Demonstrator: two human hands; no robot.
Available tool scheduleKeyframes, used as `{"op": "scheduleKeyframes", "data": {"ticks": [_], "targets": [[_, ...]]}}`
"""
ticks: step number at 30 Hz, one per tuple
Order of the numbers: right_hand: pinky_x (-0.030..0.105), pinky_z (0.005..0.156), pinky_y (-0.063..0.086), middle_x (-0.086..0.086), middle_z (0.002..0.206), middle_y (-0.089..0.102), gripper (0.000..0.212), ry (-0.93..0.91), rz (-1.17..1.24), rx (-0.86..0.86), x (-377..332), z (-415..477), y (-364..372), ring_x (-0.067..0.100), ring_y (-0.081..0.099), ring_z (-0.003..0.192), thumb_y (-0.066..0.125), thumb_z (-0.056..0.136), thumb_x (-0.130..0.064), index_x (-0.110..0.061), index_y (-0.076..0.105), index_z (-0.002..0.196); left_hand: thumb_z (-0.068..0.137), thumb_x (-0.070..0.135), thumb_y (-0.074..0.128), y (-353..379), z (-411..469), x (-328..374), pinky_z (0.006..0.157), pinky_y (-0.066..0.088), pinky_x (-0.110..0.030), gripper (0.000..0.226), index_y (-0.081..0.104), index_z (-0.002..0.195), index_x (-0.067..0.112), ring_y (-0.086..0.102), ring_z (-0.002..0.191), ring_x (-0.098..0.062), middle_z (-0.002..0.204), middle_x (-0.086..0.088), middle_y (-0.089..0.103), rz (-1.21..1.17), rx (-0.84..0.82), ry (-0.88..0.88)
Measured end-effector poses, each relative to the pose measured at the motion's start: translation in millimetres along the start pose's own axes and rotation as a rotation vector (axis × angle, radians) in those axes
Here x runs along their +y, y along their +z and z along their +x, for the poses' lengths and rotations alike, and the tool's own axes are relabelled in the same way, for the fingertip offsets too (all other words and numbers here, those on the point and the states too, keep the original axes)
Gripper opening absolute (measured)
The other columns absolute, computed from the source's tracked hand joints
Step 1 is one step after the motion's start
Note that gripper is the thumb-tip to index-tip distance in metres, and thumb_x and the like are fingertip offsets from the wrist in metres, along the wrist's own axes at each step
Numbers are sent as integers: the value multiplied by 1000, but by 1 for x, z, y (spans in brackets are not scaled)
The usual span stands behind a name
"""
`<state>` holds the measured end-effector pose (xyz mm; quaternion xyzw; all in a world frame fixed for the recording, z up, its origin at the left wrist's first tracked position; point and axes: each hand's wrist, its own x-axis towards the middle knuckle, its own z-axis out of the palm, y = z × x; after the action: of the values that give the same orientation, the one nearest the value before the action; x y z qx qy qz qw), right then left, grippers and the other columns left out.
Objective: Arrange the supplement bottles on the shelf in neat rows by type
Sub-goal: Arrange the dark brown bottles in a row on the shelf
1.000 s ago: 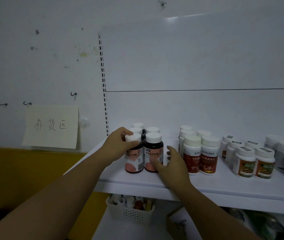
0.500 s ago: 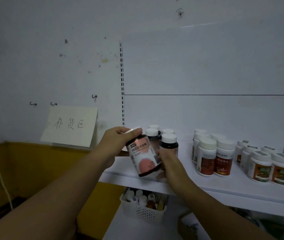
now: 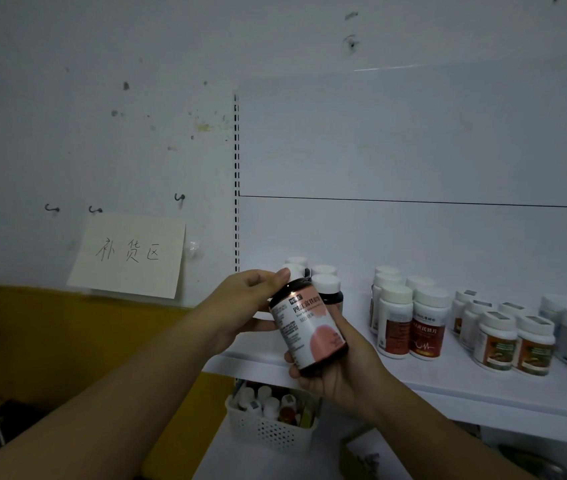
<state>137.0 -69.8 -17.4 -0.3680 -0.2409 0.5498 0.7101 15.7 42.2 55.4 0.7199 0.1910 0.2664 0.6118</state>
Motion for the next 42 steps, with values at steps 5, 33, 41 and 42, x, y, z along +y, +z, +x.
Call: {"op": "scheduleKeyframes", "data": {"ticks": [5, 33, 41, 42], "targets": [[41, 62, 57, 24, 95, 68, 70, -4, 4, 15, 2, 3, -8, 36, 67, 77, 56, 70, -51, -7, 54, 125, 81, 42, 61, 2, -1, -3, 63, 56, -26, 38, 65, 105, 12, 65, 92, -19, 102, -8, 68, -19, 11, -7], [19, 78, 53, 1, 113, 61, 45, -463, -775, 268, 13, -3, 1, 9, 62, 98, 78, 74, -24, -30, 48, 108, 76, 30, 73, 20, -4, -15, 58, 56, -22, 31, 64, 103, 19, 70, 77, -10, 91, -1, 72, 21, 49, 39], [46, 92, 52, 18, 124, 61, 50, -195, -263, -24, 2, 0, -2, 33, 60, 112, 63, 76, -25, -15, 53, 123, 83, 21, 64, 9, 1, -28, 67, 55, -36, 39, 49, 118, 17, 66, 90, -23, 102, -10, 68, -178, 74, 41], [46, 91, 52, 19, 125, 61, 51, -188, -252, -53, 0, 1, -3, 34, 60, 113, 61, 74, -22, -14, 53, 124, 84, 20, 63, 9, 2, -29, 68, 55, -36, 38, 47, 118, 17, 66, 90, -24, 101, -11, 67, -196, 71, 43]]}}
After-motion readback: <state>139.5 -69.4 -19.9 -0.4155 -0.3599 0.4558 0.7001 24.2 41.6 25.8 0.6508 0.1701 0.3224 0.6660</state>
